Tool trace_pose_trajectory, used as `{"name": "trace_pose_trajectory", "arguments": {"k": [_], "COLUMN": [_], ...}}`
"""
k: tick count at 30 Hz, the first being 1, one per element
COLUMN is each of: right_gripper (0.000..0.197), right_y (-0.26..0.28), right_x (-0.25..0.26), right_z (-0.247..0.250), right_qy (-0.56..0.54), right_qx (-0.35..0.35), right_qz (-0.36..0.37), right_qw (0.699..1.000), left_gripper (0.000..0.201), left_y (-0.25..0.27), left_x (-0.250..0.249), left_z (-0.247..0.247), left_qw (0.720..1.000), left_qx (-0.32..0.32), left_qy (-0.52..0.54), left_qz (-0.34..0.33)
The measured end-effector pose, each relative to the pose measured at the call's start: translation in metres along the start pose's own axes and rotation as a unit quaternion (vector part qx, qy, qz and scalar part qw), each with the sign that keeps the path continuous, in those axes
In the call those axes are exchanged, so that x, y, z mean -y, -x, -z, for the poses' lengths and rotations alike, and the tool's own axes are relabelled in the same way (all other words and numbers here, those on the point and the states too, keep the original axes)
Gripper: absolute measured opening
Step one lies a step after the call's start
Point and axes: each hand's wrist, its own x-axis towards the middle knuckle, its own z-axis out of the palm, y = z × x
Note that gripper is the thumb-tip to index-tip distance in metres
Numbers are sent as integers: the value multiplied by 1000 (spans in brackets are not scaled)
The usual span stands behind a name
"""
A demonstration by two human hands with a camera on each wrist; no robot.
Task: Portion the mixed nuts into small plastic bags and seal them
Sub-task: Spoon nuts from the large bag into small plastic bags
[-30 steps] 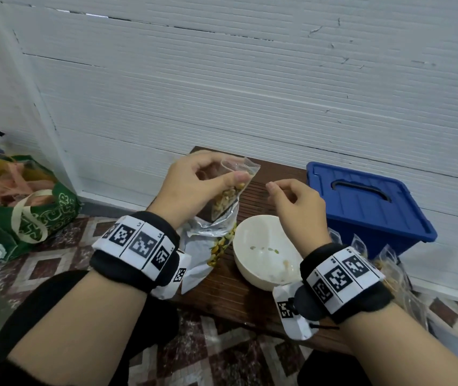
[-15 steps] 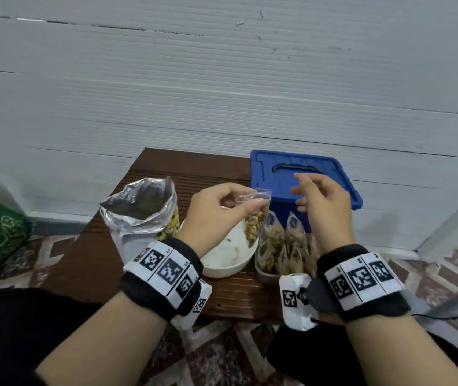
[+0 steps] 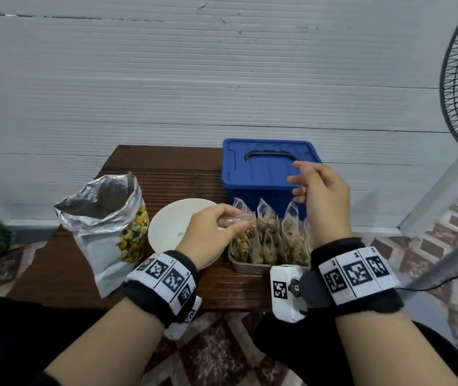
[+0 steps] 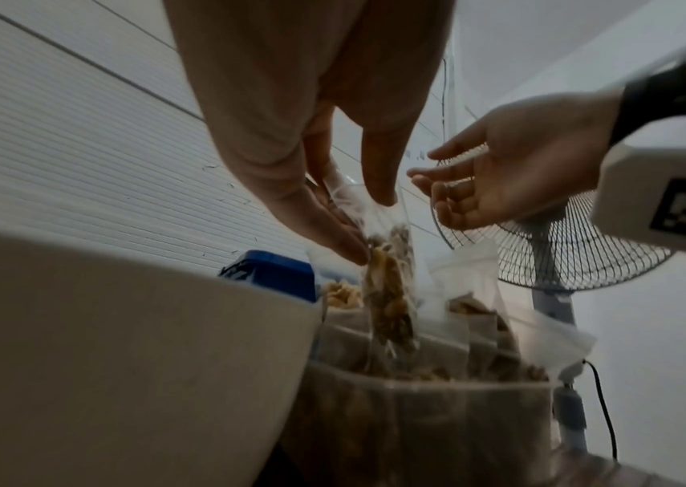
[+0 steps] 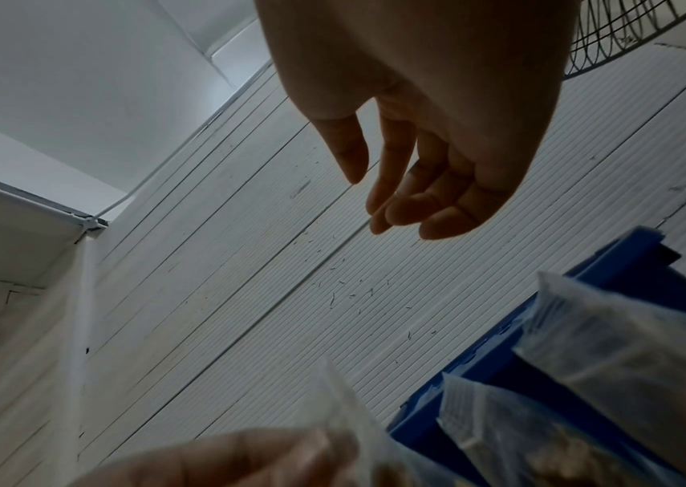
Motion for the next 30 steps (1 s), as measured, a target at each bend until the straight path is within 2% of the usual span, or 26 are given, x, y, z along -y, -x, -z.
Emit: {"name": "trace_pose_trajectory", "arguments": {"k": [8,14,22,26,30], "right_gripper": [15,17,11,9,9], "right_y": [3,6,7,8,9], "right_x": [-2,-6,-8,-12,-13], "right_z": [0,-5,-12,-17,-20], "right_qy": [4,23,41,72,91], "right_qx": [14,29,46,57,66], "right_qz": [-10,-10,-12,-10,-12], "right_qw": [1000,999,998,996,994], "left_gripper": [22,22,38,49,40], "left_y": [0,-3,3,3,1], "left_x": [14,12,5,3,-1], "left_z": [-11,-16,-5,6,17], "left_qw": [997,996,999,999,998], "left_qx": [-4,-9,16,32,19], "left_qy": [-69,-89,-25,-25,-9], "left_qz": [19,24,31,34,62]}}
